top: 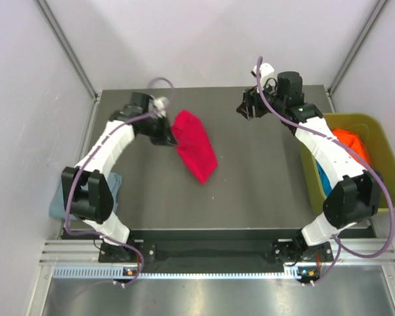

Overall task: Fold and stack the t-shirts
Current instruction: Flatten the tshirt out

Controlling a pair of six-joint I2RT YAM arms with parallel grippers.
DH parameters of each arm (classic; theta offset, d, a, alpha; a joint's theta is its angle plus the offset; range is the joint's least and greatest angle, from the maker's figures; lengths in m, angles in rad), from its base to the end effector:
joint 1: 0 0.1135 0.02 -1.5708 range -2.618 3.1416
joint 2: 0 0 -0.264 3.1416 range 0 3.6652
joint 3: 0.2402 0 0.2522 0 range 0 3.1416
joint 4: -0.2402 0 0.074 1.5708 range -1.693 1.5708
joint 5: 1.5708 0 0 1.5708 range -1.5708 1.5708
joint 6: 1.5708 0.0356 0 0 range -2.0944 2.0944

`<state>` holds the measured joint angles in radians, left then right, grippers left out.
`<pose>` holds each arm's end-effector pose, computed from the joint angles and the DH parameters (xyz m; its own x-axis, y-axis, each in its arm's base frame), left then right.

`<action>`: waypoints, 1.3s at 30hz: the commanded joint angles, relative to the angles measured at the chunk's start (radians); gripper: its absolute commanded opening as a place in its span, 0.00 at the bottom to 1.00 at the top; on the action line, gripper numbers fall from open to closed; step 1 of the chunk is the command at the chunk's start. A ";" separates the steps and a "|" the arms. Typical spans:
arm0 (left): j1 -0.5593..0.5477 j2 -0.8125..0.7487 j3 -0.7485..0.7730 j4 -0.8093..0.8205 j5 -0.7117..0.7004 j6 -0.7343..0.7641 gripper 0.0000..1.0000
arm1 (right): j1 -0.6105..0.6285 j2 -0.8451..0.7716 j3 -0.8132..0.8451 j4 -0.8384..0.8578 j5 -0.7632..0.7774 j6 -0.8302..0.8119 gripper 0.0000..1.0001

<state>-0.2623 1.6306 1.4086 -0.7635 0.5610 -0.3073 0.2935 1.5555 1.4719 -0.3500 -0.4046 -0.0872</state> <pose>0.3287 -0.1079 0.2948 -0.9196 -0.0183 -0.3924 0.2363 0.7722 -0.5898 0.3424 0.1181 0.3720 -0.3477 -0.1887 -0.9184 -0.6406 0.7631 0.0857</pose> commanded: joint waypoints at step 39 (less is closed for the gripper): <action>-0.014 0.313 0.828 0.135 -0.220 0.169 0.00 | -0.116 -0.006 0.036 0.098 0.070 0.124 0.62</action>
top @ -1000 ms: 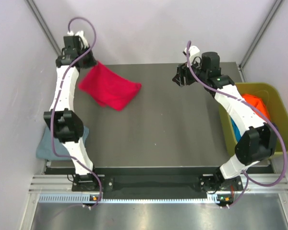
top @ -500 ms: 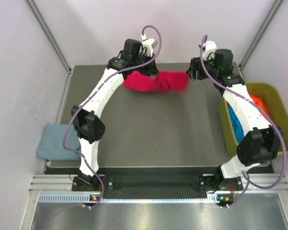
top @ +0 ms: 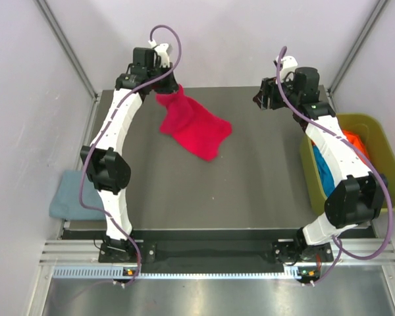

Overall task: Fold and stack the t-shirts
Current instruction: Flatten the tshirt out

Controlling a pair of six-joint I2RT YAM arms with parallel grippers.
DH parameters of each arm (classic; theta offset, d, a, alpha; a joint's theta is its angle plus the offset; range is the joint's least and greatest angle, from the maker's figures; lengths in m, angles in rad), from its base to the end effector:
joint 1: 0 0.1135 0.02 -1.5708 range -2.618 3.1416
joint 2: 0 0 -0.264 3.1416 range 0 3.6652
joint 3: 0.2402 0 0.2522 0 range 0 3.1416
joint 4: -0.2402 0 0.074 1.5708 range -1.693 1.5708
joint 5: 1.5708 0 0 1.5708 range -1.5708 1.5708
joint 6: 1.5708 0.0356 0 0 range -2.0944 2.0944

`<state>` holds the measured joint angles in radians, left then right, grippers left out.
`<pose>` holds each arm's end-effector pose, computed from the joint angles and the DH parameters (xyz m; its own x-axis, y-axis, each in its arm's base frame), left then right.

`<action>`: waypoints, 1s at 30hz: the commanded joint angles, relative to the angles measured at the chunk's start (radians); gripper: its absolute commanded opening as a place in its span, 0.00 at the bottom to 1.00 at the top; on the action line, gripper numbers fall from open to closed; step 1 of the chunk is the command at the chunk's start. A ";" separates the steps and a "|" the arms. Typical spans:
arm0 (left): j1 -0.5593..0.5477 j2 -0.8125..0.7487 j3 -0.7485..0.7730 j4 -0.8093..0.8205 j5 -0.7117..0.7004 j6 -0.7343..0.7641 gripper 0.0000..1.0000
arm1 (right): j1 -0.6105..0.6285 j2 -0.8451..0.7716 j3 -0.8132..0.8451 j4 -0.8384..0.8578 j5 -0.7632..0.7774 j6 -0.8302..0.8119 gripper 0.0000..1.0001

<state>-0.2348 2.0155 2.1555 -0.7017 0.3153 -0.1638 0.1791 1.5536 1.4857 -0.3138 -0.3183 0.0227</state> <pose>0.4439 -0.1175 0.3880 -0.5888 -0.0186 -0.8081 0.3856 0.8722 -0.3010 0.3562 0.0758 0.3805 -0.3768 -0.0463 -0.9251 -0.4465 0.8841 0.1376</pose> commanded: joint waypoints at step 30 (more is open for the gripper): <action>-0.159 -0.087 0.213 0.111 0.007 0.132 0.00 | 0.023 -0.035 -0.037 0.114 -0.248 0.089 0.63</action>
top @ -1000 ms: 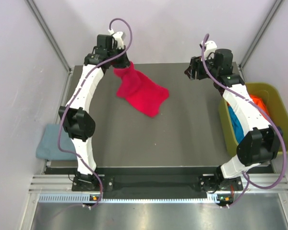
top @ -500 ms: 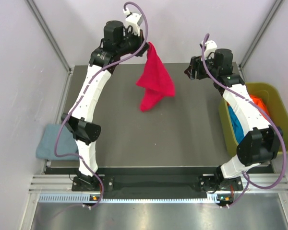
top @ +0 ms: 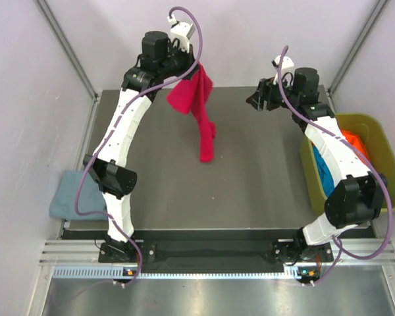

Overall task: Fold and stack the t-shirts
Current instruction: Flatten the tshirt out

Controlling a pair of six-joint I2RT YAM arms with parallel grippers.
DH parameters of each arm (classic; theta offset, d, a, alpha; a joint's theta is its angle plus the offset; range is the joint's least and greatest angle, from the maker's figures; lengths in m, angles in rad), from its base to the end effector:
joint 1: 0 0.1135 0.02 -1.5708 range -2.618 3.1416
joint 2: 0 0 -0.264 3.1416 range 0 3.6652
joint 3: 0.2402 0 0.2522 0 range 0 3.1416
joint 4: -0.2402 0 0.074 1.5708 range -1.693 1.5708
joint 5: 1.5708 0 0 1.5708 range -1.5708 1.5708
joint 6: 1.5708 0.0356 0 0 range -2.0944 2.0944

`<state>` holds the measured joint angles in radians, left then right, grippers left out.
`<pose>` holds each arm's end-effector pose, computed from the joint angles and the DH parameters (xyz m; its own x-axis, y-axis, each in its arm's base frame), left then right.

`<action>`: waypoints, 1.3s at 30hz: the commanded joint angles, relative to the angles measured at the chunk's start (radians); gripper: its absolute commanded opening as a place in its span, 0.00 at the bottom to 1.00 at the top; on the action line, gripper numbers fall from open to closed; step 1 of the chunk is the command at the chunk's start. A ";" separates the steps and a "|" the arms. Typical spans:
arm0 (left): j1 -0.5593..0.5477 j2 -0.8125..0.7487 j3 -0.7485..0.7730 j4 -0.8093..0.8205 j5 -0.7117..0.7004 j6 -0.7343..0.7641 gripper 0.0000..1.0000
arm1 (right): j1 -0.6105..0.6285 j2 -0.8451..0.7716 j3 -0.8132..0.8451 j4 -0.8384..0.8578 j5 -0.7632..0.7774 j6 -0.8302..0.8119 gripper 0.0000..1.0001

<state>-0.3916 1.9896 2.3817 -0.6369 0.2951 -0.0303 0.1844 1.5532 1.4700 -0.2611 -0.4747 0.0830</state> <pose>0.3987 -0.1758 0.4775 -0.2429 0.0689 -0.9676 0.6189 0.7791 -0.0998 0.3548 0.0827 0.3812 -0.3793 0.0043 -0.9253 -0.5565 0.7979 0.2318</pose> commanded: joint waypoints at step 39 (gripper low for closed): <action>-0.096 0.021 0.235 0.128 -0.185 0.224 0.00 | 0.309 0.231 -0.111 0.057 -0.012 -0.210 0.35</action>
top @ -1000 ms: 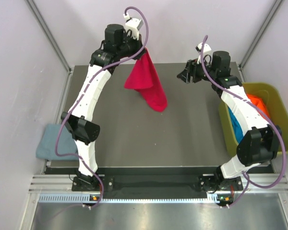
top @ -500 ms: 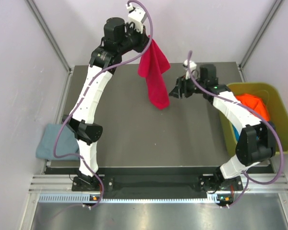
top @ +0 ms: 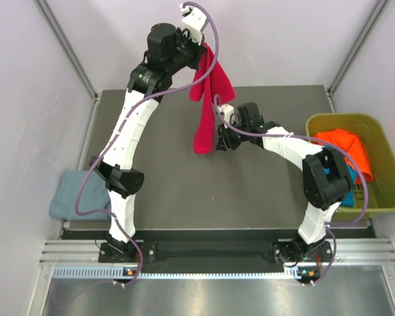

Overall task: Fold and stack the t-shirts
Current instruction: Flatten the tshirt out

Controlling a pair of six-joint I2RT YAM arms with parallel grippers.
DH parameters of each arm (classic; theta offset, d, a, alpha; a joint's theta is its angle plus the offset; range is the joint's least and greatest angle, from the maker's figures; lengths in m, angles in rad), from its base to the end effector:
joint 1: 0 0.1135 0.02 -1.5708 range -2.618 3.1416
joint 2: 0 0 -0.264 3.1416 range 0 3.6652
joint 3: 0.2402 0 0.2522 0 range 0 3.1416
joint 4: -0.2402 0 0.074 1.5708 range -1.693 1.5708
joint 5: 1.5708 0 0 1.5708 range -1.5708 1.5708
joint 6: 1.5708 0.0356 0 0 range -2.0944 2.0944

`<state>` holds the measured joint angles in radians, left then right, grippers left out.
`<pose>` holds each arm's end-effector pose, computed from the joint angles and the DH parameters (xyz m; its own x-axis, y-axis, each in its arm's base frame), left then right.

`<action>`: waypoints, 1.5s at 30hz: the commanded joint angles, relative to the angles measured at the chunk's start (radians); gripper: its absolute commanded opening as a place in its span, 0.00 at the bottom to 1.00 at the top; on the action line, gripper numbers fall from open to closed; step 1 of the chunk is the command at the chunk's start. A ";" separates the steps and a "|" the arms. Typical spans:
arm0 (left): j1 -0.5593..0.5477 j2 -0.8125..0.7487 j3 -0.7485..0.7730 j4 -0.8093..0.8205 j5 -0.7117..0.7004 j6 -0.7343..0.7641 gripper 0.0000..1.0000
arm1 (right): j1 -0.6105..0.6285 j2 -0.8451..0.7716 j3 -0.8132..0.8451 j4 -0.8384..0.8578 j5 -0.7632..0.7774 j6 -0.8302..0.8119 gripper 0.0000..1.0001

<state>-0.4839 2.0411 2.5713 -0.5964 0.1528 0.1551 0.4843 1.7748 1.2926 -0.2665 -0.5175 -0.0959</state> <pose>0.3777 -0.2046 0.5173 0.0340 0.1546 -0.9874 0.5962 0.7898 0.1442 0.3416 0.1996 0.2402 -0.5302 -0.3729 -0.7615 -0.7797 0.5673 0.2650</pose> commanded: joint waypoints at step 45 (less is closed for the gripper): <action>0.021 -0.088 0.018 0.124 -0.205 0.112 0.00 | -0.058 -0.170 0.168 0.052 -0.062 0.042 0.87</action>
<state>-0.4610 2.0335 2.5687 -0.5827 -0.0429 0.2607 0.4217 1.4948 1.4757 -0.2451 -0.5220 -0.1349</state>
